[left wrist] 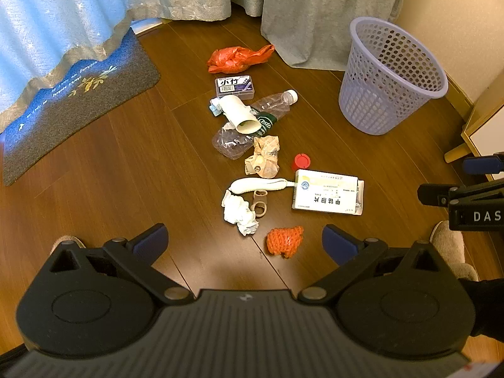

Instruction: Collect trash

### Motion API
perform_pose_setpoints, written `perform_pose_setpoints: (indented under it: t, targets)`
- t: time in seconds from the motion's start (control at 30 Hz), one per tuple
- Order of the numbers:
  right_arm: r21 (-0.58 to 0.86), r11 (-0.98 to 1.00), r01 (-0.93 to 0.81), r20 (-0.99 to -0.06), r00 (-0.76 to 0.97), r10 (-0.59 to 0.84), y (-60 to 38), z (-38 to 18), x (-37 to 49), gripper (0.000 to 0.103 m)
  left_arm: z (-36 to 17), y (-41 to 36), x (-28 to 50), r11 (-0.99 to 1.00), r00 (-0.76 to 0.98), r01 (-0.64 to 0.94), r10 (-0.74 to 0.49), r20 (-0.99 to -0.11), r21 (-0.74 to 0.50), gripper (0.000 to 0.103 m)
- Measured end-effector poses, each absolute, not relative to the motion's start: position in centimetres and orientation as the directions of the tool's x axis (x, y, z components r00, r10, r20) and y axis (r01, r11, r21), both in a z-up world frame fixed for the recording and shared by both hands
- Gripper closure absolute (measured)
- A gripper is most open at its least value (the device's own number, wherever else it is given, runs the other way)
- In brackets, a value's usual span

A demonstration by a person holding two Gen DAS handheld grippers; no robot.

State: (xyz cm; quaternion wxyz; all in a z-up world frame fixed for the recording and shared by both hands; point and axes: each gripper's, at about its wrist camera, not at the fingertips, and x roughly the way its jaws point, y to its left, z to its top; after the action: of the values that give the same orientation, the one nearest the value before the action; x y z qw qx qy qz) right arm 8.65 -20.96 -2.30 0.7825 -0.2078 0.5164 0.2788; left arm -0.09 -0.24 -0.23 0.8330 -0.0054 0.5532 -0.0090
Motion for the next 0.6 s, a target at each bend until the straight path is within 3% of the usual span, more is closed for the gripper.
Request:
perform_pose_setpoints:
  t: [0.6]
  targets:
    - [-0.036,0.758,-0.651,-0.925,0.308,0.221,-21.03,-2.43,8.58,0.022,-0.37,-0.13,-0.13,1.0,0.382,-0.003,-0.021,-0.924,-0.024,0.001]
